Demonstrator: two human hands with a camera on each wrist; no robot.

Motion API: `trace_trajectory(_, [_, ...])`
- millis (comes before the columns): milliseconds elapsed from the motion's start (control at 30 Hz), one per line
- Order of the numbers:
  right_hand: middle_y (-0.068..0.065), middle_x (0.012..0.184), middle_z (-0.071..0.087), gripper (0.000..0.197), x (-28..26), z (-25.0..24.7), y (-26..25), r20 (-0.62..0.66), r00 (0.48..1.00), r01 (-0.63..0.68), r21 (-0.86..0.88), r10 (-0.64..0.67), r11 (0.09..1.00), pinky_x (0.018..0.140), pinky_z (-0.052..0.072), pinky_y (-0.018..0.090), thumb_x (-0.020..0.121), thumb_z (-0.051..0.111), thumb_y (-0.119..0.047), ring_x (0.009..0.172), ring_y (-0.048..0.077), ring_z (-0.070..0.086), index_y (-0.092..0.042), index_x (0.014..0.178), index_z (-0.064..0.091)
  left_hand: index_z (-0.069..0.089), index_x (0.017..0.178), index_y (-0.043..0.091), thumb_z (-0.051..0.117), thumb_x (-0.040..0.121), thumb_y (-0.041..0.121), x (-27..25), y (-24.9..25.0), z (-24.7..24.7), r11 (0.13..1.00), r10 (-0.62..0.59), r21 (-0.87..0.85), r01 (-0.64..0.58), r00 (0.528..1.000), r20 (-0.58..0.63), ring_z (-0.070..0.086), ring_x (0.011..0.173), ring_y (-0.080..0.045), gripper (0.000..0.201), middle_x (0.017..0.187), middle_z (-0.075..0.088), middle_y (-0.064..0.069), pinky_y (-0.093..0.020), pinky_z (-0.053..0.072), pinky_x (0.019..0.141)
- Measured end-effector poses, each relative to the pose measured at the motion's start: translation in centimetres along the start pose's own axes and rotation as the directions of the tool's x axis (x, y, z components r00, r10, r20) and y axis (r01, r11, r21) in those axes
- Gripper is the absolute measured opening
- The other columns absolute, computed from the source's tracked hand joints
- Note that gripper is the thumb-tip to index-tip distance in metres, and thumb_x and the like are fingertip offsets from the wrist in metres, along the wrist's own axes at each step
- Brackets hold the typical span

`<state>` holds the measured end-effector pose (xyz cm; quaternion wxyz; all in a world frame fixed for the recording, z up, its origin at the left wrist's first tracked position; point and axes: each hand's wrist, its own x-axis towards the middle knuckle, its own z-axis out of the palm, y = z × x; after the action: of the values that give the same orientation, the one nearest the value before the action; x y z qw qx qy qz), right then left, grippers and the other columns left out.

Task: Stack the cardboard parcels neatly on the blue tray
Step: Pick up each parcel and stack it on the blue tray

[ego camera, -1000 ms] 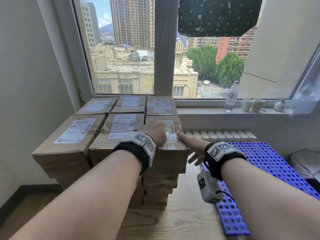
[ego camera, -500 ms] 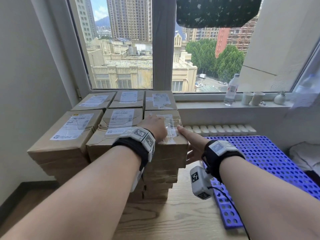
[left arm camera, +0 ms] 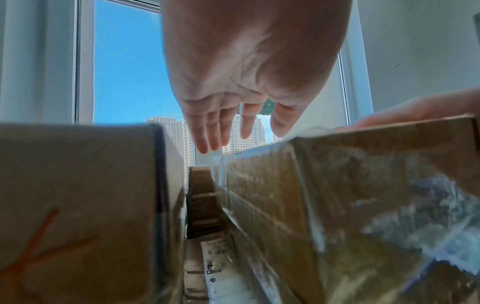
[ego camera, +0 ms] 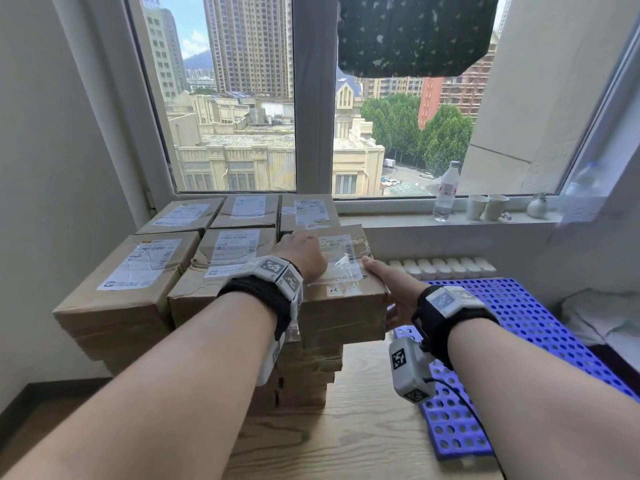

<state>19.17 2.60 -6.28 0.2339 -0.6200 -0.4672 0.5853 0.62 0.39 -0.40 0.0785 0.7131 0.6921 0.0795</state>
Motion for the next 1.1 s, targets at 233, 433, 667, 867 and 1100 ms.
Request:
trace_trajectory(233, [0.017,0.101,0.063,0.061,-1.7,-2.5,0.0,-0.054,0.998,0.027,0.111,-0.021,0.993,0.094,0.052,0.055,0.085,0.053,-0.07,0.093,0.037,0.065,-0.015,0.109,0.061,0.03,0.146,0.008,0.042,0.102,0.03,0.3,1.8,-0.3,0.978,-0.02,-0.208,0.014,0.999,-0.027,0.041,0.135,-0.029,0.051,0.149,0.041,-0.014,-0.041,0.034,0.11])
trace_trajectory(433, [0.011,0.087,0.061,0.051,-3.6,-5.8,1.0,-0.119,0.992,0.065,0.225,-0.039,0.972,0.092,0.052,0.05,0.089,0.051,-0.063,0.082,0.03,0.062,-0.015,0.101,0.061,0.022,0.15,0.0,0.041,0.104,0.033,0.3,5.0,-0.1,0.853,-0.074,-0.518,0.067,0.997,0.006,0.043,0.134,-0.034,0.06,0.148,0.041,-0.019,-0.04,0.035,0.108])
trace_trajectory(667, [0.011,0.106,0.061,0.05,-5.5,-9.5,4.6,-0.133,0.988,0.122,0.307,-0.084,0.944,0.074,0.055,0.038,0.092,0.05,-0.058,0.087,0.028,0.062,-0.015,0.116,0.06,0.031,0.148,0.009,0.047,0.072,0.076,2.1,8.5,4.3,0.574,-0.014,-0.793,0.203,0.971,0.238,0.063,0.112,-0.032,0.102,0.134,0.058,-0.016,-0.045,0.053,0.093])
trace_trajectory(867, [0.007,0.101,0.066,0.042,-5.9,-11.8,8.6,-0.193,0.975,0.169,0.35,-0.105,0.921,0.069,0.051,0.034,0.094,0.047,-0.051,0.083,0.023,0.064,-0.019,0.114,0.064,0.051,0.135,0.014,0.054,0.07,0.081,-0.5,11.4,6.8,0.464,0.042,-0.833,0.301,0.932,0.36,0.067,0.106,-0.03,0.093,0.121,0.067,-0.012,-0.048,0.054,0.092])
trace_trajectory(1100, [0.006,0.088,0.065,0.038,-6.0,-14.4,12.4,-0.233,0.964,0.2,0.303,-0.13,0.932,0.064,0.049,0.033,0.092,0.046,-0.051,0.077,0.024,0.062,-0.02,0.105,0.063,0.056,0.127,0.014,0.047,0.094,0.059,-1.1,15.0,10.3,0.412,0.1,-0.86,0.301,0.923,0.371,0.067,0.103,-0.027,0.057,0.113,0.069,-0.011,-0.041,0.053,0.091])
